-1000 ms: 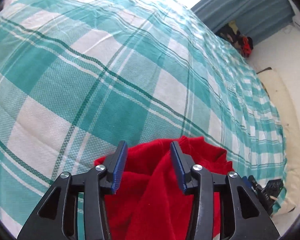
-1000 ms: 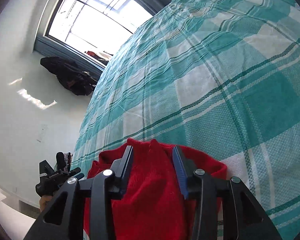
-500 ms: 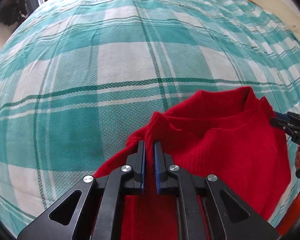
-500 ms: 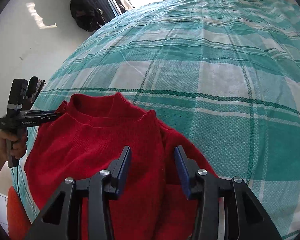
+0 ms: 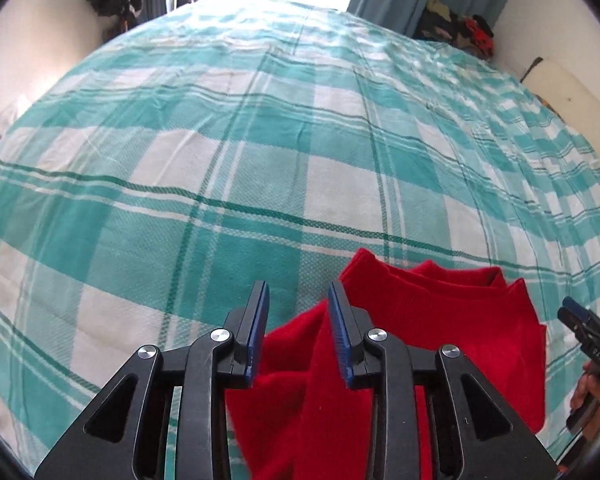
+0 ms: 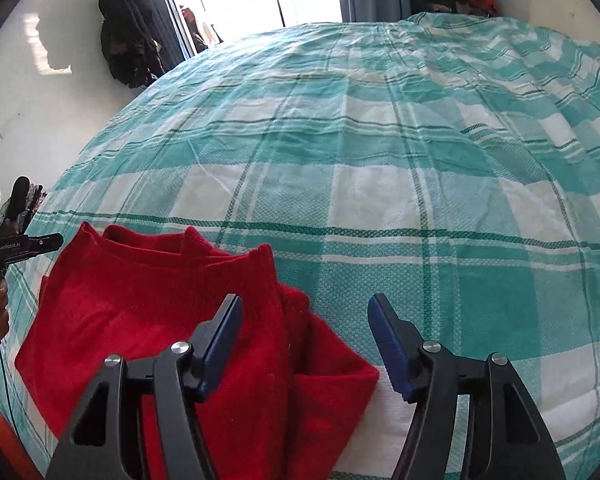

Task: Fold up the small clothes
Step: 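Lay the hem over the collar and open both tools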

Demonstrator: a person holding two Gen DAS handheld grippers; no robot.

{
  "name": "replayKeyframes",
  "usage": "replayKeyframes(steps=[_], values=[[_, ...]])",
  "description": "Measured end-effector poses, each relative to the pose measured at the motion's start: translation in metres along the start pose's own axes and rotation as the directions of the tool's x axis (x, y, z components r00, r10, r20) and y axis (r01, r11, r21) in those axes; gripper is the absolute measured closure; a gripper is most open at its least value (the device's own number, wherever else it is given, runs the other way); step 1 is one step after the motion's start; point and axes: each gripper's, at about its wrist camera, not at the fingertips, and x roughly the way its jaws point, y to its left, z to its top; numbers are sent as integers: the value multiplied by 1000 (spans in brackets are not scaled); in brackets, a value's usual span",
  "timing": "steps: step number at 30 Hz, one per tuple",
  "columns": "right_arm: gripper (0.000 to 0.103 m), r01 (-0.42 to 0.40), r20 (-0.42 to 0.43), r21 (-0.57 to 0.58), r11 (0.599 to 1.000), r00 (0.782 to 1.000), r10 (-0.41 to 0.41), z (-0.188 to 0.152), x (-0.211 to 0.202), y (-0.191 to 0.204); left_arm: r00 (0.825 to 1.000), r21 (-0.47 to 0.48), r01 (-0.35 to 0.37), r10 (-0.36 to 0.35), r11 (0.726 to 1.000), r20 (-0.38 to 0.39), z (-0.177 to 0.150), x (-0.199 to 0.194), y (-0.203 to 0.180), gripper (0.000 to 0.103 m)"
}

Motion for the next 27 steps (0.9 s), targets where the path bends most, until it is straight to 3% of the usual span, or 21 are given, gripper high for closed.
replayKeyframes(steps=[2,5,7,8,9,10,11,12,14,15,16,18,20,22,23,24,25,27], values=[[42,-57,41,-61,997,997,59,-7,-33,11,997,67,52,-55,996,46,-21,-32,-8,73],[51,-233,24,-165,958,970,240,-38,-74,40,980,166,200,-201,966,-10,-69,-51,-24,80],[53,-335,-25,-221,916,941,338,-72,-84,62,981,207,176,-155,962,-116,-99,-28,-31,87],[55,-355,-64,-237,904,935,350,-91,-79,69,981,204,126,-91,971,-170,-112,-10,-25,88],[56,-327,-107,-252,911,945,310,-111,-68,71,976,162,100,-65,982,-207,-120,5,-12,95],[57,-258,-157,-260,930,962,223,-130,-50,67,974,84,123,-104,989,-202,-122,5,2,100],[66,-201,-207,-240,950,966,153,-147,-33,55,973,3,139,-135,990,-188,-119,-1,15,100],[67,-220,-190,-179,959,964,186,-155,-32,41,976,-51,128,-135,990,-172,-116,-13,23,100],[73,-186,-122,-73,980,977,176,-152,-52,27,985,-83,129,-137,988,-109,-111,-40,29,84],[72,-165,-88,-59,985,983,159,-149,-65,27,989,-81,125,-131,989,-74,-111,-52,28,59],[71,-165,-42,-64,984,986,162,-146,-80,30,990,-77,129,-133,989,-41,-112,-62,27,44],[71,-189,24,-95,977,981,192,-138,-100,41,988,-61,151,-152,987,-9,-117,-71,20,37],[71,-217,39,-116,969,974,223,-134,-100,54,991,-57,128,-130,990,-38,-125,-60,11,34],[66,-240,7,-74,968,971,241,-137,-79,56,995,-9,39,-39,999,-96,-136,-35,2,25],[57,-229,-39,-35,973,973,228,-144,-60,53,988,14,-48,49,999,-144,-144,-23,3,26],[54,-208,-118,14,978,971,208,-153,-36,46,983,8,-89,89,996,-162,-151,-21,6,27],[55,-233,-128,63,970,962,240,-160,-27,39,989,-27,-70,65,997,-131,-155,-31,12,28],[56,-248,-67,118,962,964,257,-158,-45,32,997,-92,-19,12,996,-70,-161,-60,26,26]])
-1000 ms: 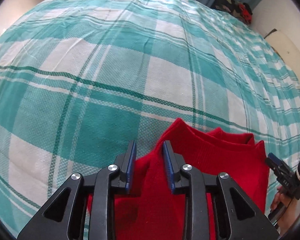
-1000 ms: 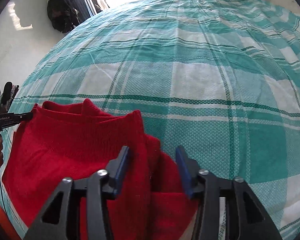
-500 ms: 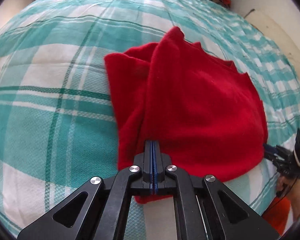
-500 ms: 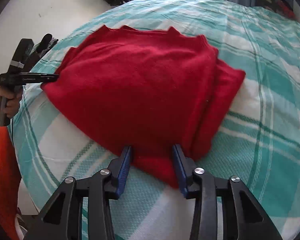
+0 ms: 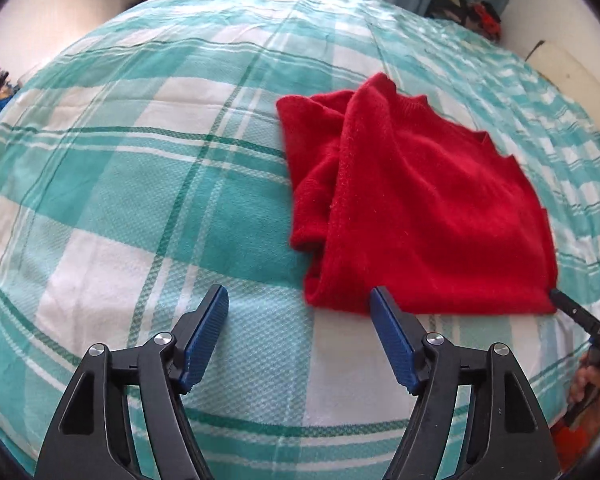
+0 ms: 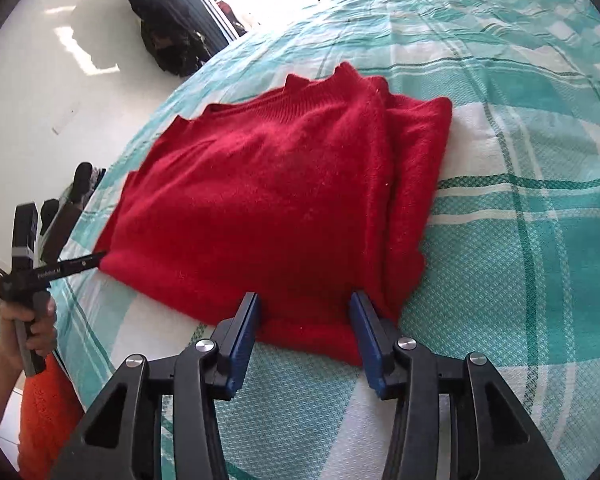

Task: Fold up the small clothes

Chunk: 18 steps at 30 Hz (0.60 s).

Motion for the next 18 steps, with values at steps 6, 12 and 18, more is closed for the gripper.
replayKeyframes(steps=[6,12,18], values=[[17,192,228,-43,980,957,-178,-26,-86,10,980,-1,-167,166,986,107,-3,-26,35,10],[15,315,107,131,940,938,-329,-81,-62,-57,973,44,-222,219,974,65,-31,35,59,1],[10,357,195,64,932,911,-363,-94,-60,-51,978,33,-198,196,980,72,-30,36,66,1]])
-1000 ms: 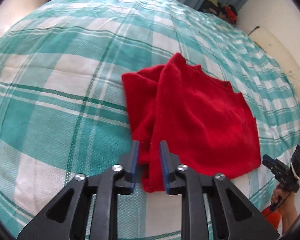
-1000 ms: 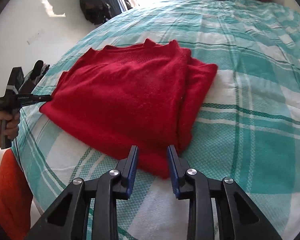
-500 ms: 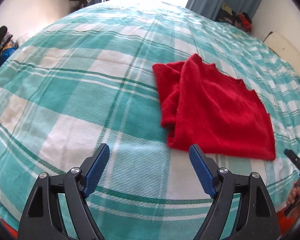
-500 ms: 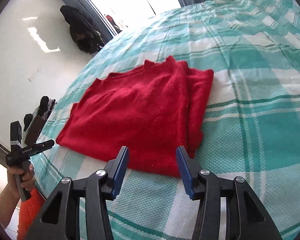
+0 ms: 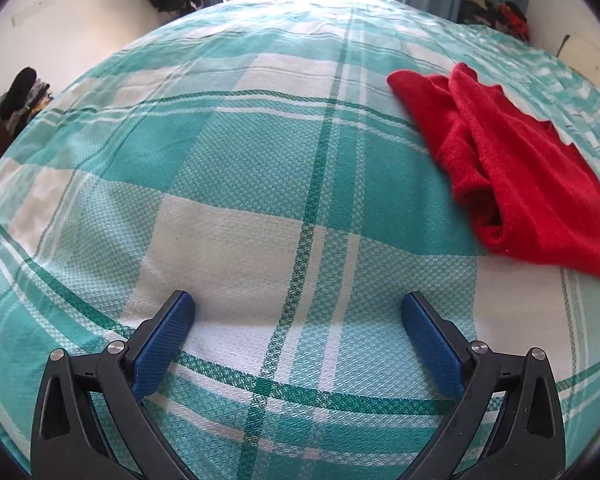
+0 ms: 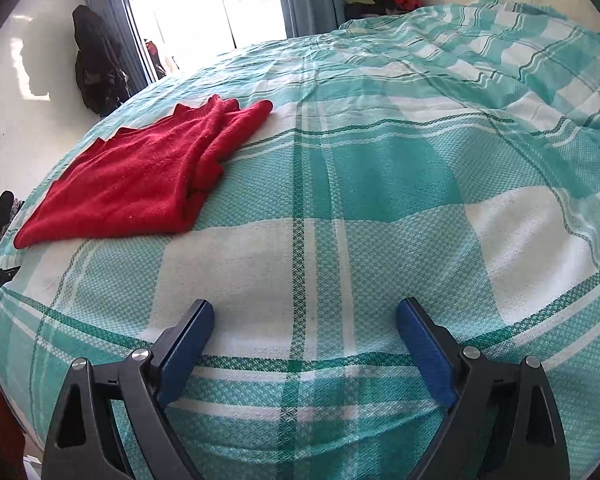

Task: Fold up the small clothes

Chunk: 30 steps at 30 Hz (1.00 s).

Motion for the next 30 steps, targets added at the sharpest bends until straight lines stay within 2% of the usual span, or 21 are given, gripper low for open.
replayKeyframes(steps=[9,11,12,13,14,15,17,18,20,22,24,26,27,28,29,30], values=[[10,21,12,-20,1000,1000,-21,-2,4,2,1000,-4,4,-4,1000,27,-3,-7,-4,1],[10,24,13,-21,1000,1000,-23,-2,4,3,1000,-7,31,-31,999,-1,1,-12,-1,1],[10,23,14,-21,1000,1000,-23,-2,3,3,997,-15,68,-68,998,-27,7,-17,3,2],[10,23,14,-20,1000,1000,-23,-2,3,3,990,-38,136,-138,990,-33,13,-25,9,5],[10,22,15,-20,1000,1000,-22,-2,3,4,971,-84,237,-239,968,-11,19,-36,16,7],[10,21,16,-19,1000,1000,-21,-2,3,3,944,-131,328,-329,936,15,28,-45,22,10],[10,21,22,-21,1000,1000,-20,-2,3,4,899,-165,437,-435,884,53,49,-56,17,10],[10,21,24,-22,1000,1000,-20,-2,3,4,887,-147,461,-457,875,59,61,-56,8,9],[9,21,23,-24,999,1000,-21,-2,4,4,892,-95,452,-453,887,14,83,-39,-20,9],[8,20,19,-24,1000,1000,-20,-1,4,4,898,-86,424,-431,902,-89,97,-2,-45,12],[8,19,18,-23,1000,1000,-18,-1,4,5,905,-104,374,-388,921,-177,100,31,-61,22],[8,16,19,-21,1000,1000,-16,-1,3,4,922,-74,350,-357,934,-151,102,35,-72,29],[8,15,20,-21,1000,1000,-15,-1,3,4,915,-67,365,-371,929,-160,103,35,-77,65],[8,15,21,-21,1000,1000,-15,-1,3,4,900,-82,386,-395,919,-186,104,36,-80,92],[8,15,21,-21,1000,1000,-15,-1,4,4,903,-87,377,-387,922,-185,105,32,-82,92],[8,15,21,-21,1000,1000,-14,-1,4,5,917,-72,352,-359,933,-170,108,23,-84,93]])
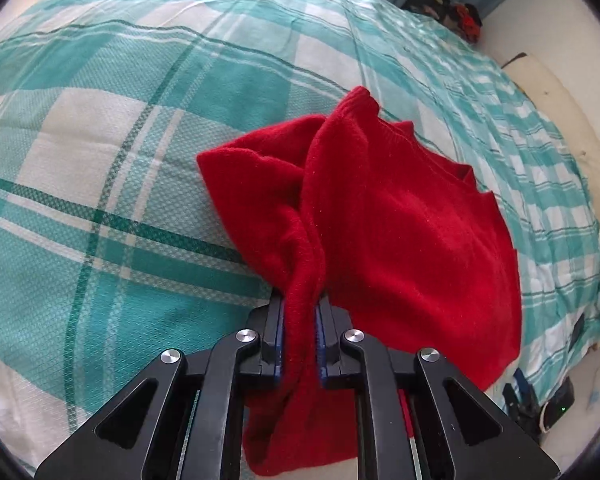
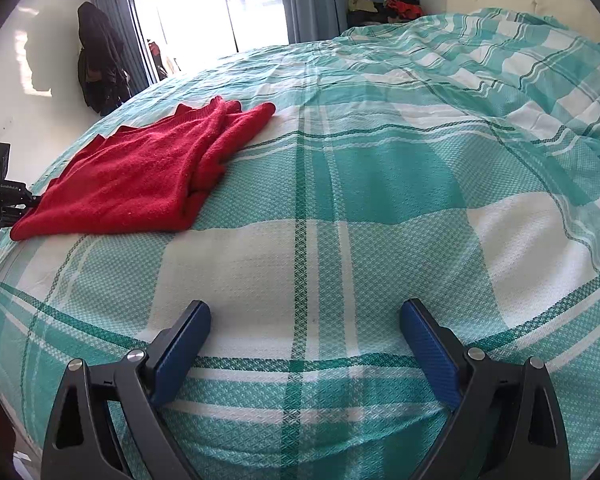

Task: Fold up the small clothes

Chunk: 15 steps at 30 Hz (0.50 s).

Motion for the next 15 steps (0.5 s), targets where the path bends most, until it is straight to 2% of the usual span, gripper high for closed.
replayKeyframes(steps=[3,5,9,12,14,15], values=[[6,-1,-7,0,1000,1000,1,1,1,0,999,-25,-45,46,999,25,6,-28,-20,93],[5,-4,-11,0,1000,1000,4,2,2,1,996,-14,-72,73,997,56,15,-49,-50,93],[4,-10,-18,2,1000,1000,10,3,3,1,991,129,-85,70,988,115,24,-69,-149,94],[3,-16,-23,1,1000,1000,16,3,3,2,991,255,-82,52,964,122,12,-51,-230,94],[3,-17,-24,1,1000,1000,17,3,3,1,995,282,-57,30,958,98,-1,-23,-267,93],[2,-18,-24,1,1000,1000,18,3,3,1,996,287,-43,19,957,84,-9,-2,-283,89]])
